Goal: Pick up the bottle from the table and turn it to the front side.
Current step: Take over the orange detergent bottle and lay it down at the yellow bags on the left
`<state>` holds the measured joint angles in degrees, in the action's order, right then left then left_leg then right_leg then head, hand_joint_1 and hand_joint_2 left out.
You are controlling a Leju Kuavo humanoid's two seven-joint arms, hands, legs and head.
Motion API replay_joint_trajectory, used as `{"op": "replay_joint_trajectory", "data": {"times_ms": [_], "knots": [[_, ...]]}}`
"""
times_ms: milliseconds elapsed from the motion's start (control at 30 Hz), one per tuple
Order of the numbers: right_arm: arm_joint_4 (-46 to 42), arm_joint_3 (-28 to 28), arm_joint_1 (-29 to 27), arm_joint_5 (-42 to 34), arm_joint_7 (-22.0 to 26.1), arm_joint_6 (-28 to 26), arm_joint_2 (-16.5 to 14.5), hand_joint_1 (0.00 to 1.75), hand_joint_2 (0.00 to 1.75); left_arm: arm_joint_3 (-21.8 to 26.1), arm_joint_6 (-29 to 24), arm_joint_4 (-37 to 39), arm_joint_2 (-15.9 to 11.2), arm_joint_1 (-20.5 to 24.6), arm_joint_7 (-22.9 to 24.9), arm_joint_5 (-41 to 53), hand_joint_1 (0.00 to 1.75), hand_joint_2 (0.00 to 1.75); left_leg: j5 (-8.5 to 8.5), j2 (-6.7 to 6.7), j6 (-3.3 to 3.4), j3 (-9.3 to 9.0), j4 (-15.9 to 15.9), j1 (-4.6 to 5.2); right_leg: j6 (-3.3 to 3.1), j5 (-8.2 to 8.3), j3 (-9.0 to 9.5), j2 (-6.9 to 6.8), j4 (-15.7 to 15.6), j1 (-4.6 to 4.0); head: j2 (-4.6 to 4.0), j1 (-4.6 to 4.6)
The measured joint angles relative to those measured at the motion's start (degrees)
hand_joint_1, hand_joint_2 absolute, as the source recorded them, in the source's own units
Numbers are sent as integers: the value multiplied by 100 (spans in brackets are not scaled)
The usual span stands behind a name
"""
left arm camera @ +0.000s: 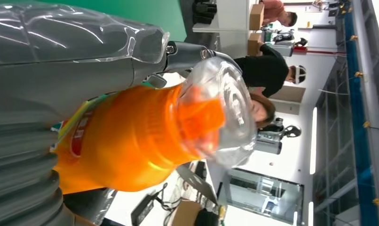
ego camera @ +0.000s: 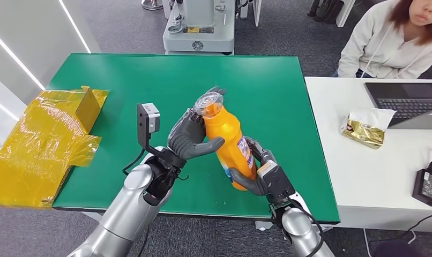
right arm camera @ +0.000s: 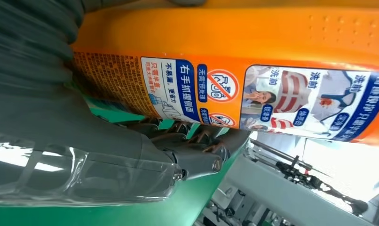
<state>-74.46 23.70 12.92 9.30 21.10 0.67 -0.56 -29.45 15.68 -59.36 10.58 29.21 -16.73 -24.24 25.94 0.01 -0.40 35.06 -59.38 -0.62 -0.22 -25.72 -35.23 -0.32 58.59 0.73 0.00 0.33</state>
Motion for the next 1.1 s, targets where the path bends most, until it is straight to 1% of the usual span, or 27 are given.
{"op": "replay_joint_trajectory", "data": {"times_ms": [67,133,267,300,333,367,433,467,500,567,767,900,933,1033,1067,1100], "knots": [[-22,-24,-1,65,-12,5,-26,171,175,-51,-18,3,10,-4,5,3,0,175,0,0,0,0,0,0,0,0,0,0,0,0,0,-1],[-48,-60,-3,144,-32,20,-45,171,175,-126,-148,31,40,-6,-16,160,0,175,0,-1,0,0,-1,0,0,0,0,-1,-1,0,0,0],[-99,-105,-3,174,-64,34,-50,168,175,-411,-638,310,114,9,-217,923,0,175,1,-1,0,1,-1,1,0,0,0,-1,-1,1,0,0],[-110,-112,-6,170,-73,21,-50,167,175,-469,-702,415,127,17,-273,1067,4,175,1,0,0,1,-1,1,0,0,-1,0,-2,1,0,0],[-120,-120,-12,165,-85,7,-49,167,175,-516,-742,524,136,27,-326,1191,25,175,1,1,0,1,-1,1,0,0,-1,1,-2,1,0,1],[-128,-127,-22,165,-97,-7,-47,166,175,-554,-763,626,143,38,-366,1294,38,175,1,1,1,1,-1,1,0,0,-2,1,-2,1,0,0],[-147,-136,-46,159,-113,-20,-43,164,175,-617,-779,789,149,60,-404,1455,113,175,1,1,1,1,-1,1,0,0,-2,2,-2,1,0,0],[-157,-138,-58,155,-114,-22,-42,162,175,-643,-779,848,152,67,-401,1515,136,175,1,1,0,1,-1,1,0,0,-2,2,-2,1,0,0],[-167,-138,-69,152,-114,-23,-40,161,175,-661,-778,891,156,75,-392,1562,166,175,1,2,0,1,-1,0,0,0,-3,2,-1,1,0,0],[-176,-138,-86,150,-115,-25,-38,162,175,-685,-767,939,165,103,-353,1616,175,175,1,2,0,1,0,0,0,0,-3,3,-1,0,0,0],[-176,-133,-98,147,-113,-29,-36,164,175,-721,-661,962,196,199,-127,1466,175,175,0,2,0,1,0,0,0,0,-3,3,0,0,0,-1],[-175,-126,-102,145,-109,-29,-36,166,175,-720,-642,963,190,276,-77,1379,175,175,0,1,0,1,0,1,0,0,-3,2,0,1,0,0],[-175,-125,-101,146,-108,-29,-36,153,175,-720,-638,964,188,292,-75,1362,175,175,0,1,0,1,0,1,0,0,-3,2,0,1,0,0],[-178,-122,-96,148,-110,-37,-36,30,175,-719,-622,964,184,331,-62,1288,175,175,0,1,0,1,-1,1,0,0,-3,2,0,1,0,0],[-183,-121,-96,148,-113,-39,-36,0,175,-719,-622,964,182,345,-56,1270,175,175,0,1,0,1,-1,1,0,0,-3,2,0,1,0,0],[-194,-120,-100,149,-118,-41,-36,0,175,-719,-633,962,179,361,-54,1267,175,175,0,1,0,1,-1,1,0,0,-3,2,0,1,0,0]]}}
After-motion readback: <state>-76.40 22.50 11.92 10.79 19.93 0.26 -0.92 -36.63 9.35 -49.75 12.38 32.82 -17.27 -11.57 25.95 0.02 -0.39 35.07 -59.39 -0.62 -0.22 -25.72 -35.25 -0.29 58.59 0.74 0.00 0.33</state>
